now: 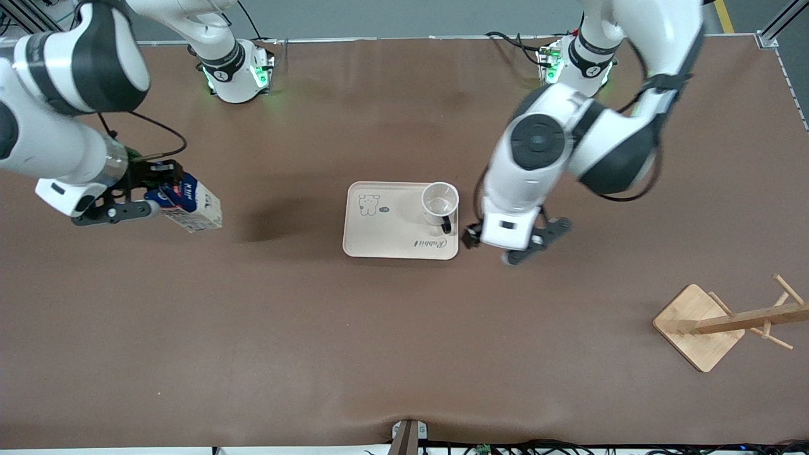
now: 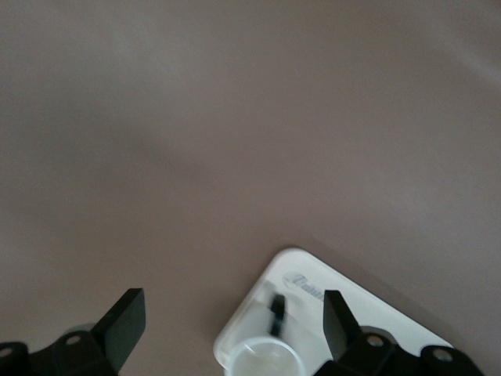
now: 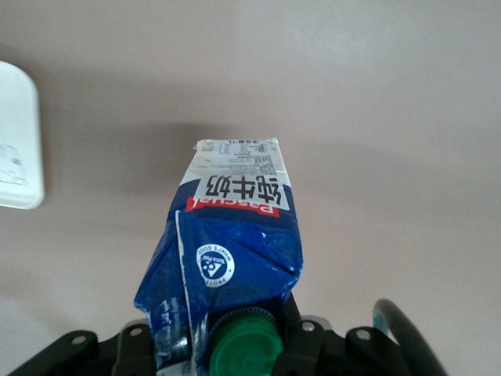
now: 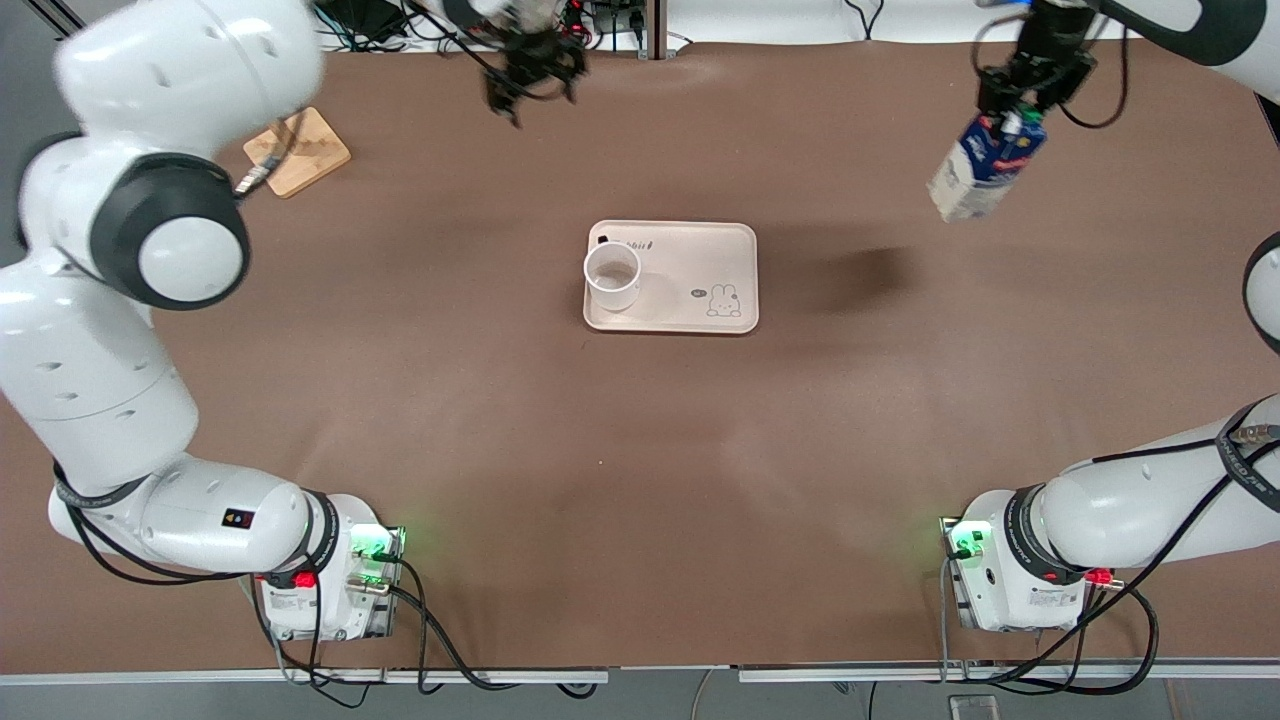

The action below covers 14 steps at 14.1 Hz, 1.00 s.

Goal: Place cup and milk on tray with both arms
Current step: 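Carry the carton toward the tray while the left gripper withdraws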

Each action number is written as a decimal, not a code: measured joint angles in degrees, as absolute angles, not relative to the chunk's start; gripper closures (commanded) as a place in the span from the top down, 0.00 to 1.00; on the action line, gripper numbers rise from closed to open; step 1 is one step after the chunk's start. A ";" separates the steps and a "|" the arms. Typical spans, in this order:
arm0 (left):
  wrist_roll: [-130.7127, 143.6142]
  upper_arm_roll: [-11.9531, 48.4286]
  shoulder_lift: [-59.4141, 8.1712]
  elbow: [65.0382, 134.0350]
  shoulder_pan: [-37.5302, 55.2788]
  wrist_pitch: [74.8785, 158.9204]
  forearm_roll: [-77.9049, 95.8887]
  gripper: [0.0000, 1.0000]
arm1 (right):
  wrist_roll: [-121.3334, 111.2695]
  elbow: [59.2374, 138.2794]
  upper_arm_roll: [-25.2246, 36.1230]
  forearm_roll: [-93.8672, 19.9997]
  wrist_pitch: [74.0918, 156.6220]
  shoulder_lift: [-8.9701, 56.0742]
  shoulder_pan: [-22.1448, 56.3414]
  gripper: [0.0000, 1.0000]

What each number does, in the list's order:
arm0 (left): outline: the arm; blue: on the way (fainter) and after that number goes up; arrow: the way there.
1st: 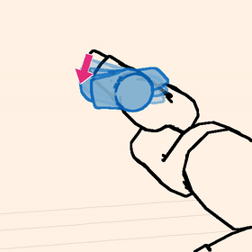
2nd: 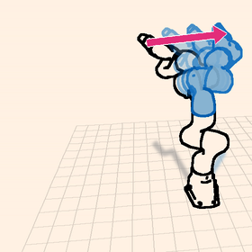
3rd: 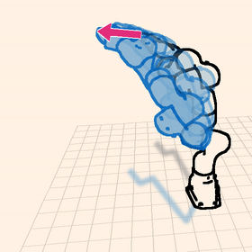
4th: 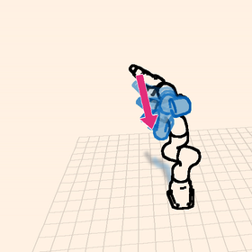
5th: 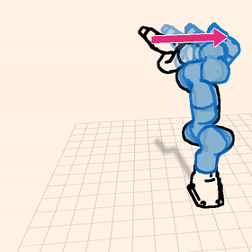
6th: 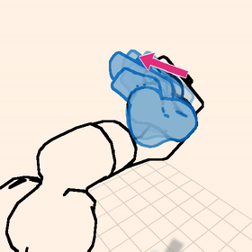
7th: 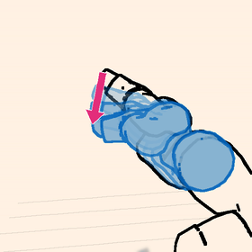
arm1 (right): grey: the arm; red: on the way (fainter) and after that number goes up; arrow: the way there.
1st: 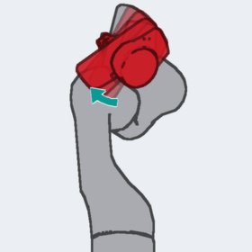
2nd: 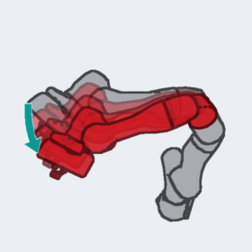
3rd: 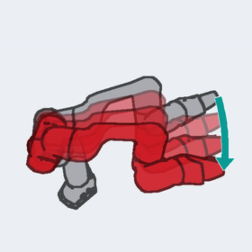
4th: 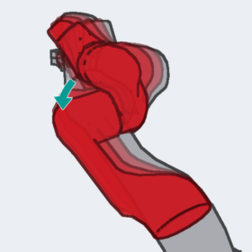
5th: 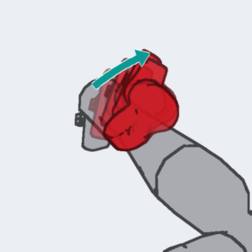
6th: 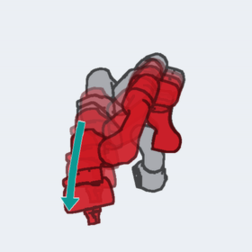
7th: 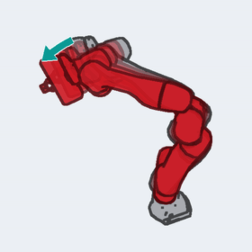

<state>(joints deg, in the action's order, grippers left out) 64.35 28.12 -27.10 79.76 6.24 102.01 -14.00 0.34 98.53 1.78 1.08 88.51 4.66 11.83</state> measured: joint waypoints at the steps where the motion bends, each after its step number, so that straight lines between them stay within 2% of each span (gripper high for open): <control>1: 60.68 28.08 -26.11 79.73 3.59 100.86 -14.00 1.00 | 2.13 97.10 1.71 0.68 88.52 5.21 14.21 0.00; 9: 31.30 27.32 -14.87 79.59 -9.75 91.43 -14.04 1.00 | 14.22 83.81 1.64 -5.83 89.28 18.27 28.67 0.00; 12: 20.87 21.89 -9.78 80.56 -7.86 89.26 -13.91 1.00 | 15.99 82.60 1.65 -5.87 89.91 21.54 31.60 0.00; 14: 14.14 15.44 -6.35 82.01 -4.64 87.51 -12.01 1.00 | 17.55 82.42 1.65 -5.94 92.35 23.41 33.51 0.00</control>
